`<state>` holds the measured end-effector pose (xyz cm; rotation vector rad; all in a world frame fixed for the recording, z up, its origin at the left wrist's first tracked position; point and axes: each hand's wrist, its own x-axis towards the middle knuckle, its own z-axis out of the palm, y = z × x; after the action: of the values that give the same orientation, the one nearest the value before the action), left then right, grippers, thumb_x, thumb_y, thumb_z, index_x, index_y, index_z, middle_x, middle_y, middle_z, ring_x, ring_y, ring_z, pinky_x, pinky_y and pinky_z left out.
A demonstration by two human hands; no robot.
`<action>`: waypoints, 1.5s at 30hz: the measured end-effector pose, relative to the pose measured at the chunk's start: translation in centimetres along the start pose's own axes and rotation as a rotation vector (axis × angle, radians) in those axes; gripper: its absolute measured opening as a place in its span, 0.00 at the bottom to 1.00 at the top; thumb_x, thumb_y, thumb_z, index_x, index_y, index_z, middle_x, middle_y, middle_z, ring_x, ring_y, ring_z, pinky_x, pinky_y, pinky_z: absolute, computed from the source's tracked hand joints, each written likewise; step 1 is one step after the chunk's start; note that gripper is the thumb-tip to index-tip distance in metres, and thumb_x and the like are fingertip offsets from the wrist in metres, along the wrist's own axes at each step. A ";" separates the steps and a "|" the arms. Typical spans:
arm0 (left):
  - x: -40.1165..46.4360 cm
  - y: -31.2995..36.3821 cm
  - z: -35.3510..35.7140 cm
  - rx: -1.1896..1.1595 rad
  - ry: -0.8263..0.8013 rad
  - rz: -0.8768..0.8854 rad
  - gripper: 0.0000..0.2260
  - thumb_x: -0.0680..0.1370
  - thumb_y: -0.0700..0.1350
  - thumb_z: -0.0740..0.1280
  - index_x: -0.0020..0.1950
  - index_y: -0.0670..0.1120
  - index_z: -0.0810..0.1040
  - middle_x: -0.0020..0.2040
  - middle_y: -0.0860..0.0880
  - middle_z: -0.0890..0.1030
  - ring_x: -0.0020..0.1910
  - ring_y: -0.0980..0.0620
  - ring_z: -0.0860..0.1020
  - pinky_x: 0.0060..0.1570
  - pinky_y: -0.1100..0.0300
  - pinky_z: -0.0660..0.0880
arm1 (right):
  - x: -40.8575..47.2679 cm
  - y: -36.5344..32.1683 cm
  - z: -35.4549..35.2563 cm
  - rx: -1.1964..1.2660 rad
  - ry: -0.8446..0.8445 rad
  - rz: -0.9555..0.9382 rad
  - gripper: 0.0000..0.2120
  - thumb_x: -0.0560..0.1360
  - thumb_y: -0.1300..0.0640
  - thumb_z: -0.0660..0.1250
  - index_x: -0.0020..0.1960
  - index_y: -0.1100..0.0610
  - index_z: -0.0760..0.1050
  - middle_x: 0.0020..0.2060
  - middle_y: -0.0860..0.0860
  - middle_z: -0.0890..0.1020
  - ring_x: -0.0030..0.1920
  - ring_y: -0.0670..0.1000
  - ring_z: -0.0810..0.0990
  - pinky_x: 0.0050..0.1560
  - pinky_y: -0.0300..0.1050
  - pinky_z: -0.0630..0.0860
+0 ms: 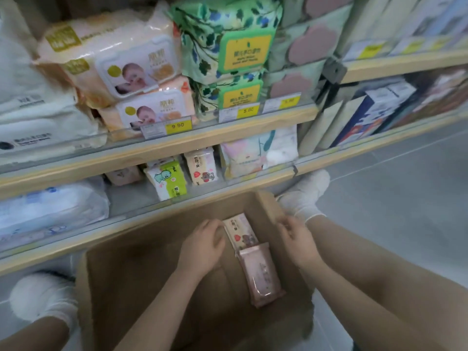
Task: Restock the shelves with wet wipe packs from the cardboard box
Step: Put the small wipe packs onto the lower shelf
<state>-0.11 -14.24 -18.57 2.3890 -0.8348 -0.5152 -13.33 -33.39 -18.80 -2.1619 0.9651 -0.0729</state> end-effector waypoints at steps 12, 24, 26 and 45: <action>-0.1 -0.5 11.3 -0.238 -0.326 -0.404 0.16 0.72 0.49 0.71 0.56 0.46 0.75 0.52 0.45 0.82 0.53 0.45 0.80 0.51 0.56 0.76 | -1.1 3.1 3.2 -0.006 0.017 0.038 0.21 0.80 0.47 0.48 0.65 0.53 0.71 0.58 0.50 0.75 0.59 0.50 0.72 0.58 0.39 0.65; 0.7 -0.5 14.4 -0.414 -0.303 -0.622 0.16 0.68 0.43 0.76 0.51 0.40 0.77 0.47 0.42 0.81 0.49 0.44 0.79 0.45 0.58 0.71 | -1.5 3.3 3.4 -0.041 0.041 0.037 0.25 0.78 0.43 0.45 0.64 0.54 0.70 0.57 0.50 0.74 0.57 0.51 0.72 0.58 0.44 0.68; 0.2 -0.6 13.7 -0.413 -0.292 -0.615 0.15 0.68 0.44 0.76 0.51 0.43 0.75 0.46 0.46 0.79 0.48 0.46 0.78 0.45 0.59 0.71 | -1.7 3.2 3.3 -0.075 0.060 0.030 0.29 0.76 0.40 0.42 0.64 0.54 0.70 0.57 0.50 0.74 0.57 0.52 0.72 0.59 0.46 0.69; -5.8 -10.9 4.7 -0.631 -0.023 -0.732 0.13 0.68 0.37 0.75 0.43 0.50 0.73 0.44 0.52 0.79 0.45 0.52 0.78 0.44 0.45 0.80 | -4.5 3.3 11.1 -0.430 -0.218 0.248 0.37 0.75 0.46 0.58 0.75 0.56 0.43 0.69 0.59 0.63 0.66 0.60 0.66 0.64 0.55 0.67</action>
<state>-1.85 -5.05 -27.85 2.0115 0.2298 -0.9197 -14.81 -25.00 -27.85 -2.3457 1.1921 0.5228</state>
